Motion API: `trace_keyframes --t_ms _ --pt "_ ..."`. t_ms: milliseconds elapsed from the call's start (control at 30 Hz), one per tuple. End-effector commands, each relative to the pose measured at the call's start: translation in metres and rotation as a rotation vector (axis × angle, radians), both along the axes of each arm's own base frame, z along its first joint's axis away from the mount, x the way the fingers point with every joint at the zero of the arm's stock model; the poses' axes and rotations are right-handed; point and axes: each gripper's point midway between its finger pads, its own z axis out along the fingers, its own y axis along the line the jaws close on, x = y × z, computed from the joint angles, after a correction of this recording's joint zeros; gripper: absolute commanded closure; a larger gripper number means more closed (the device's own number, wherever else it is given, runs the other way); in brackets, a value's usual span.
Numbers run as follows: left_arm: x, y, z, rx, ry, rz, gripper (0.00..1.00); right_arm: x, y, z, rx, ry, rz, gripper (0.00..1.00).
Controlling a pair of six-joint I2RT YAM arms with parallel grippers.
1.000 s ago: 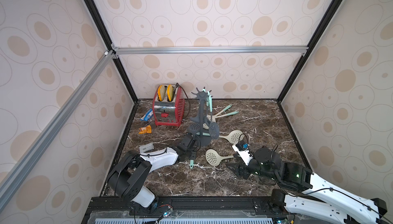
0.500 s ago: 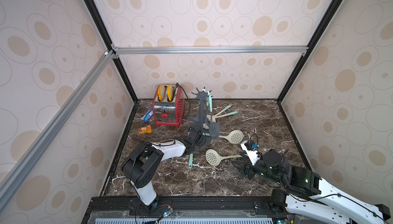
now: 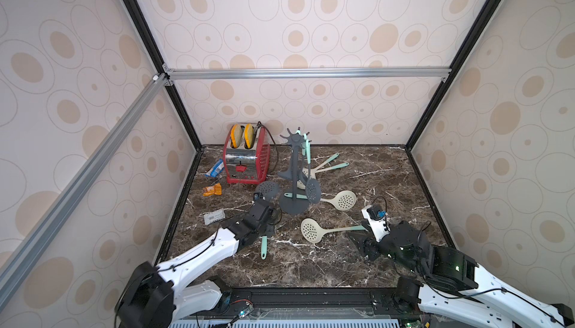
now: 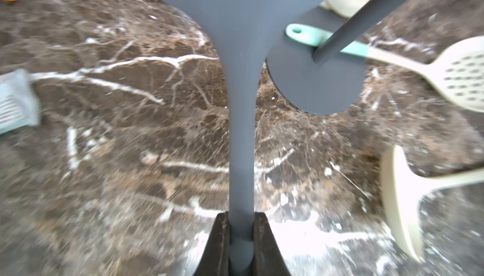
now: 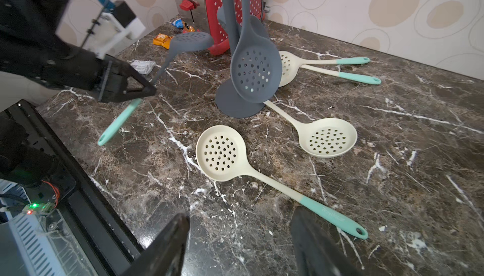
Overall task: Hang the skimmer on the kitchen utensil rack
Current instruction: Pick up the skimmer from the center of the board.
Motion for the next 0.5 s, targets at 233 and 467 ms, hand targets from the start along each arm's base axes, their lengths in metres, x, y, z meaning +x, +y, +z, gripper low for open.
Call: trace_keyframes --t_ms 233,467 --pt "-0.082 0.0 0.061 -0.242 0.047 -0.177 1.0 -0.03 0.062 0.026 -0.151 -0.44 0.554 0.25" --pt "-0.11 -0.006 0.107 -0.291 -0.003 -0.357 1.0 -0.037 0.09 0.055 -0.399 -0.815 0.846 0.15"
